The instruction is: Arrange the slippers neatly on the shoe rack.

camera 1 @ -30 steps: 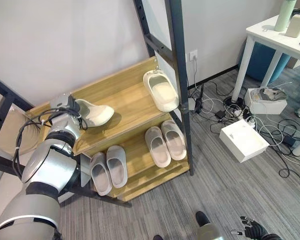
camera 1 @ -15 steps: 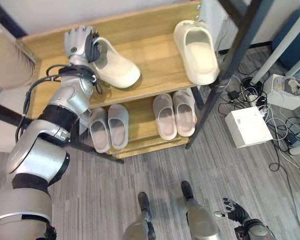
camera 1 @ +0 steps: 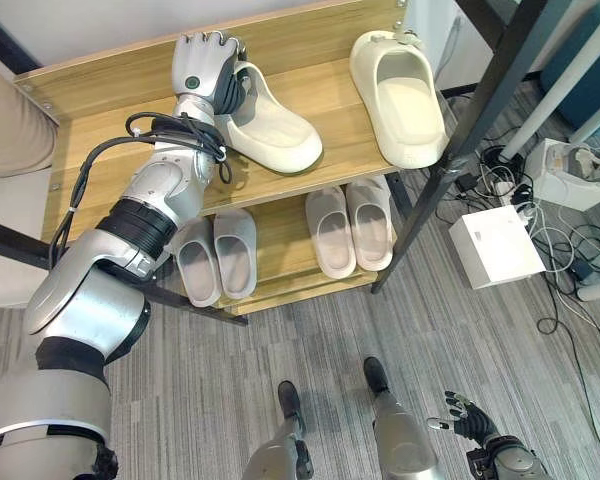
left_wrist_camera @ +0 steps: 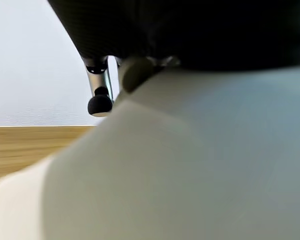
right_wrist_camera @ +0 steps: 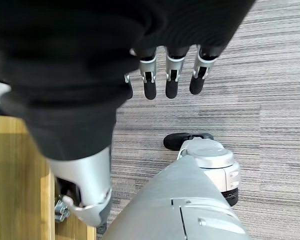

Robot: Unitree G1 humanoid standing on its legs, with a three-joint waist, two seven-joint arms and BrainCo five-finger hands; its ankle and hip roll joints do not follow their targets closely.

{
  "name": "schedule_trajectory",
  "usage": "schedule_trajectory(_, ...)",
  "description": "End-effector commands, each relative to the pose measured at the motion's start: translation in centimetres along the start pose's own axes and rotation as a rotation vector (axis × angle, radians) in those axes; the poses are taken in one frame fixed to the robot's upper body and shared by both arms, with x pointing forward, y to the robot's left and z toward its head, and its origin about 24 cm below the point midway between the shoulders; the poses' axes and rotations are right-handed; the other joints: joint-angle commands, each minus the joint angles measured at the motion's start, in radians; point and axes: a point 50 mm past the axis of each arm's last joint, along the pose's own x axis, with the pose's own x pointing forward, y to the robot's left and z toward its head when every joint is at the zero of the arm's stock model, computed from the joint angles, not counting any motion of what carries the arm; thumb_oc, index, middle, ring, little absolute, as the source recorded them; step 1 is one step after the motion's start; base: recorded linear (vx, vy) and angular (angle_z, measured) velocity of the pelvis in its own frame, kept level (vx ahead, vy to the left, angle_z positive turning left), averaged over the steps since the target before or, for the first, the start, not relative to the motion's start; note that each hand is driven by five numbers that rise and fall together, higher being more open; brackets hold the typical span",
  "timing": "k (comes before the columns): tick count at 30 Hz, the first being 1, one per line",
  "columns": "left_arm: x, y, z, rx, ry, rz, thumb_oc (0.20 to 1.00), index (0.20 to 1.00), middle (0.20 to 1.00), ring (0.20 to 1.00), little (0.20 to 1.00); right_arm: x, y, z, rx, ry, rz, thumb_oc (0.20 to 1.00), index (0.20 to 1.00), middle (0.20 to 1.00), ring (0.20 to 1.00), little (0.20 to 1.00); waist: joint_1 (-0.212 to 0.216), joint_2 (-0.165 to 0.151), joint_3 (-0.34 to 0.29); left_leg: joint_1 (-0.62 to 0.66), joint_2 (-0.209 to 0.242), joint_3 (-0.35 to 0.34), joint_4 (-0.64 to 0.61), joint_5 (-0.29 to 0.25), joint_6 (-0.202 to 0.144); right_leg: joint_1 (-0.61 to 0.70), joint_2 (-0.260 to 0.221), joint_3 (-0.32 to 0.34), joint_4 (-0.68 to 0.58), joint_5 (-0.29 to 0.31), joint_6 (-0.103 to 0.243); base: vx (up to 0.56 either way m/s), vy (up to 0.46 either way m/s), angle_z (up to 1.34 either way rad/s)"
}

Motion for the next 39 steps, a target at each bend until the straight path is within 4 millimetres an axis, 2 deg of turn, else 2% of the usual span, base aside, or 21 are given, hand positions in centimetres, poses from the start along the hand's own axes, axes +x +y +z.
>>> schedule_trajectory(1, 2.6, 3.0, 5.7, -0.044, -0.203, 0.096, 0.2, 0.2, 0.2, 0.2, 0.2, -0.1, -2.0, 1.5, -0.02, -0.066, -0.046, 1.0, 1.0, 1.0, 1.0, 1.0, -0.083, -0.009, -0.005, 0.053, 0.022, 0.007, 0.043, -0.072, -0.026, -0.001, 0.06, -0.007, 0.047, -0.096, -0.035, 0.01, -0.007, -0.18)
schedule_trajectory(3, 2.6, 2.8, 5.8, -0.043, -0.203, 0.091, 0.2, 0.2, 0.2, 0.2, 0.2, -0.1, -2.1, 1.4, -0.018, -0.065, -0.051, 1.0, 1.0, 1.0, 1.0, 1.0, -0.085, -0.007, -0.007, 0.054, 0.022, 0.013, 0.041, -0.073, -0.026, -0.004, 0.063, -0.002, 0.048, -0.095, -0.035, 0.02, -0.009, -0.24)
schedule_trajectory(11, 1.7, 2.6, 8.0, -0.048, -0.319, 0.11, 0.2, 0.2, 0.2, 0.2, 0.2, -0.4, -2.7, 1.1, -0.004, -0.061, -0.077, 1.0, 1.0, 1.0, 1.0, 1.0, -0.096, 0.011, -0.017, 0.073, 0.022, 0.033, 0.03, -0.08, -0.029, -0.002, 0.07, 0.015, 0.044, -0.099, -0.034, 0.03, -0.012, -0.14)
schedule_trajectory(15, 1.4, 2.5, 8.1, -0.019, -0.348, 0.112, 0.2, 0.2, 0.2, 0.2, 0.2, -0.5, -2.8, 1.0, -0.002, -0.063, -0.084, 1.0, 1.0, 1.0, 1.0, 1.0, -0.095, 0.02, -0.022, 0.084, 0.022, 0.033, 0.023, -0.079, -0.03, 0.008, 0.068, 0.012, 0.038, -0.1, -0.035, 0.02, -0.002, -0.05)
schedule_trajectory(22, 1.6, 1.1, 7.1, 0.028, -0.291, 0.055, 0.2, 0.2, 0.2, 0.2, 0.2, -0.5, -3.0, 1.1, -0.012, -0.067, -0.096, 1.0, 1.0, 1.0, 1.0, 1.0, -0.103, 0.029, -0.028, 0.089, 0.019, 0.033, 0.014, -0.075, -0.031, 0.016, 0.068, 0.009, 0.028, -0.098, -0.035, 0.0, -0.003, 0.02)
schedule_trajectory(23, 1.7, 0.6, 6.6, 0.038, -0.257, 0.033, 0.448, 0.448, 0.448, 0.448, 0.448, -0.5, -3.0, 1.1, -0.011, -0.066, -0.096, 1.0, 1.0, 1.0, 1.0, 1.0, -0.105, 0.028, -0.027, 0.089, 0.019, 0.036, 0.013, -0.075, -0.031, 0.012, 0.07, 0.009, 0.028, -0.096, -0.035, 0.0, 0.0, 0.0)
schedule_trajectory(24, 1.7, 0.6, 6.6, 0.038, -0.257, 0.033, 0.586, 0.586, 0.586, 0.586, 0.586, -0.5, -3.0, 1.1, -0.011, -0.066, -0.096, 1.0, 1.0, 1.0, 1.0, 1.0, -0.104, 0.028, -0.027, 0.089, 0.019, 0.036, 0.013, -0.075, -0.031, 0.012, 0.07, 0.01, 0.028, -0.096, -0.035, 0.0, 0.0, 0.0)
schedule_trajectory(25, 1.6, 0.3, 6.2, 0.031, -0.232, 0.019, 1.0, 1.0, 1.0, 1.0, 1.0, -0.5, -2.9, 1.0, -0.007, -0.062, -0.097, 1.0, 1.0, 1.0, 1.0, 1.0, -0.105, 0.027, -0.027, 0.089, 0.019, 0.037, 0.014, -0.074, -0.03, 0.011, 0.07, 0.009, 0.029, -0.096, -0.035, 0.0, 0.0, 0.0)
schedule_trajectory(31, 1.5, 0.0, 5.2, -0.013, -0.163, 0.01, 1.0, 1.0, 1.0, 1.0, 1.0, -0.6, -2.4, 0.2, 0.005, -0.039, -0.088, 1.0, 1.0, 1.0, 1.0, 1.0, -0.097, 0.023, -0.031, 0.099, 0.021, 0.034, 0.02, -0.077, -0.03, 0.028, 0.071, 0.007, 0.028, -0.099, -0.038, 0.0, 0.0, 0.0)
schedule_trajectory(33, 1.4, 1.0, 5.5, -0.083, -0.176, 0.063, 1.0, 1.0, 1.0, 1.0, 1.0, -0.8, -2.1, -0.4, 0.012, -0.019, -0.078, 1.0, 1.0, 1.0, 1.0, 1.0, -0.08, 0.022, -0.044, 0.11, 0.02, 0.021, 0.022, -0.078, -0.031, 0.055, 0.066, -0.006, 0.02, -0.103, -0.04, 0.0, -0.016, 0.01)
schedule_trajectory(39, 1.0, 2.1, 5.6, -0.169, -0.191, 0.117, 1.0, 1.0, 1.0, 1.0, 1.0, -0.6, -1.6, -0.4, 0.028, -0.01, -0.061, 1.0, 1.0, 1.0, 1.0, 1.0, -0.061, 0.021, -0.059, 0.119, 0.018, 0.005, 0.021, -0.078, -0.029, 0.085, 0.06, -0.02, 0.003, -0.101, -0.041, -0.01, -0.001, 0.06)
